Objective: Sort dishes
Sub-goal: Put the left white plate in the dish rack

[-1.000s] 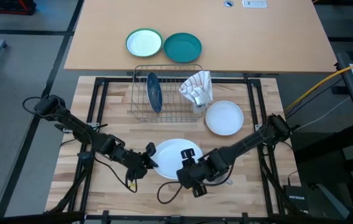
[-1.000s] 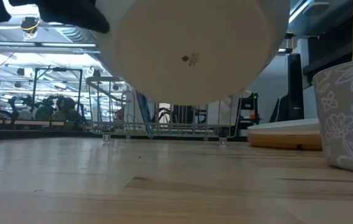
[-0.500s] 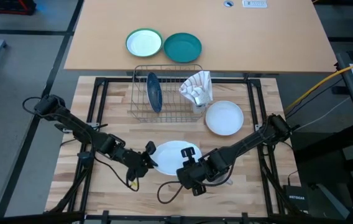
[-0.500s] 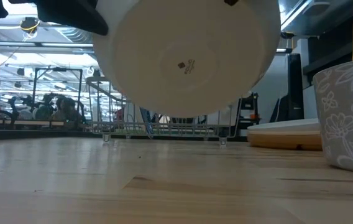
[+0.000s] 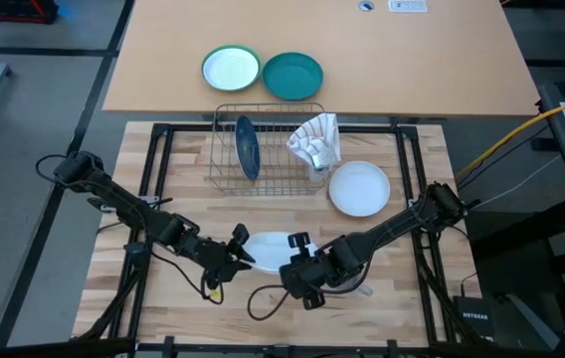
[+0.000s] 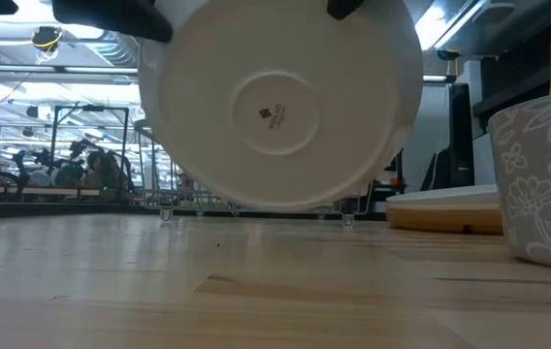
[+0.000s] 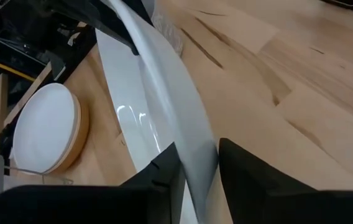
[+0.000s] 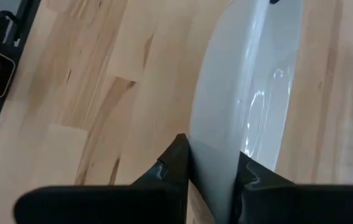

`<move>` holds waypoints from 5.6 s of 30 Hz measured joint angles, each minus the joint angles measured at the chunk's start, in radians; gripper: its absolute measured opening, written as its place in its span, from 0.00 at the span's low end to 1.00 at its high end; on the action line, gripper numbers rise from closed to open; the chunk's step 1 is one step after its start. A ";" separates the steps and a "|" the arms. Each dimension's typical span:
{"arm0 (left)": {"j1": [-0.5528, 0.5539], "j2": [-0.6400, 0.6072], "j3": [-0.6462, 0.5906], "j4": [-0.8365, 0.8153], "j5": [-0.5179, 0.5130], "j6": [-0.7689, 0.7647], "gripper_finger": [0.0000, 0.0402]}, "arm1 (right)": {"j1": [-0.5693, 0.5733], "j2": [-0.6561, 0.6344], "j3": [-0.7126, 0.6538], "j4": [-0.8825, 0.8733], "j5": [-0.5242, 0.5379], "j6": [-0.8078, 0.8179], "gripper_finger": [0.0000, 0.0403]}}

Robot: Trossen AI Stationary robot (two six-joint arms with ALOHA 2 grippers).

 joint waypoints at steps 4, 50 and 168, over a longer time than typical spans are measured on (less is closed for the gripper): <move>0.000 0.000 0.000 0.003 0.005 -0.003 0.22 | 0.000 0.000 0.001 0.013 0.006 0.000 0.11; -0.084 -0.686 -0.005 -0.057 -0.365 -0.041 0.22 | -0.201 0.041 0.002 0.815 0.444 -0.035 0.11; -0.084 -0.691 -0.007 -0.511 -0.364 -0.252 0.22 | -0.497 0.348 0.002 1.202 0.229 0.056 0.42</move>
